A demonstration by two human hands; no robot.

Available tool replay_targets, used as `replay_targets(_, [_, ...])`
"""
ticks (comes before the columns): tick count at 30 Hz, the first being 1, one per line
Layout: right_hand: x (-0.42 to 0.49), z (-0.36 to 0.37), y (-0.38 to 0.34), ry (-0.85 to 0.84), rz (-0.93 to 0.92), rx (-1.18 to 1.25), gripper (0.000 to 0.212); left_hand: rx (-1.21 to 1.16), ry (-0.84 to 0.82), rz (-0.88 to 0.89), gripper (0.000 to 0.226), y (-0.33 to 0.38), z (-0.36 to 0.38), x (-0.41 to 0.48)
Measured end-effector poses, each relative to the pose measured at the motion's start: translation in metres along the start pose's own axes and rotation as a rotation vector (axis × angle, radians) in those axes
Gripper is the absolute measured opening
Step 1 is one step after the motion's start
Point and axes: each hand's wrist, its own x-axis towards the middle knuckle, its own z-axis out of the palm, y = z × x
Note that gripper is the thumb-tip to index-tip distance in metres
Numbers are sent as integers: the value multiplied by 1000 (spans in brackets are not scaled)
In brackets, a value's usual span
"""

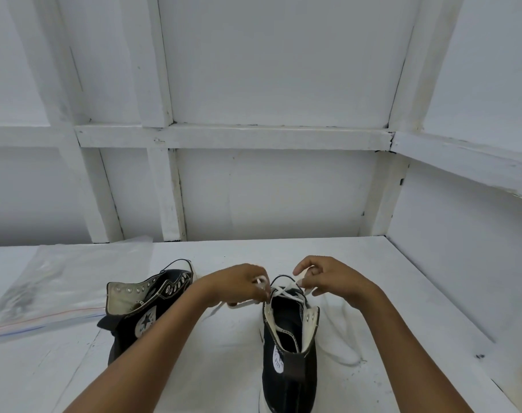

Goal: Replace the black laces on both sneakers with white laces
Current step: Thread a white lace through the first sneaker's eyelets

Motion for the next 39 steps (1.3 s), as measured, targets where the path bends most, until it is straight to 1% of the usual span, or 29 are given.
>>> replay_targets(2, [0,-1,1,-20,-29,15,29,127,-14,56,6,0,-5,1])
replay_targets(4, [1,-1,3,-25,-50,-6,40,82,40,54,13,2,-10,1])
replay_targets(7, [2,-3,5,-38,-47,-46,45,-191,213,31,20,5,-16,1])
replay_targets(8, [2,-3,6,-59,-46,-44,44,-278,245,32,23,6,-17,1])
replay_targets(10, [3,-2,6,-106,-50,-44,42,-423,257,26,31,10,-16,2])
replay_targets(11, [3,-1,6,-117,-53,-54,39,-503,256,12,31,10,-13,3])
replay_targets(14, [3,3,6,-95,-61,-85,29,-828,218,19,16,7,-3,3])
replay_targets(15, [3,4,5,-89,-65,-106,25,-904,203,27,15,4,-1,4])
replay_targets(16, [1,5,6,-83,-70,-128,21,-918,192,18,14,1,1,5])
replay_targets(17, [1,6,5,-78,-76,-151,17,-880,196,0,12,-3,2,5])
replay_targets(19, [0,8,5,-61,-91,-185,13,-722,211,-33,6,-7,3,7])
replay_targets(21, [1,11,4,-42,-105,-227,8,-470,182,-42,7,-10,2,7])
replay_targets(23, [4,14,2,-35,-99,-278,3,-228,104,-13,7,-12,2,5])
replay_targets(25, [7,15,0,-33,-87,-330,5,-45,36,45,13,-12,3,3])
replay_targets(27, [8,16,-2,-32,-84,-351,9,124,47,79,22,-15,7,5])
replay_targets(28, [8,17,-3,-35,-89,-356,11,178,78,84,19,-16,9,5])
replay_targets(30, [7,17,-4,-34,-106,-360,13,244,158,93,6,-18,13,6])
replay_targets(31, [7,18,-4,-36,-115,-356,14,260,189,97,6,-18,15,6])
replay_targets(34, [7,19,-6,-68,-123,-372,11,224,178,124,15,-16,15,3])
replay_targets(36, [7,19,-8,-86,-131,-397,8,136,161,114,18,-14,14,2])
replay_targets(39, [7,21,-11,-72,-153,-413,10,-16,154,85,26,-13,15,0])
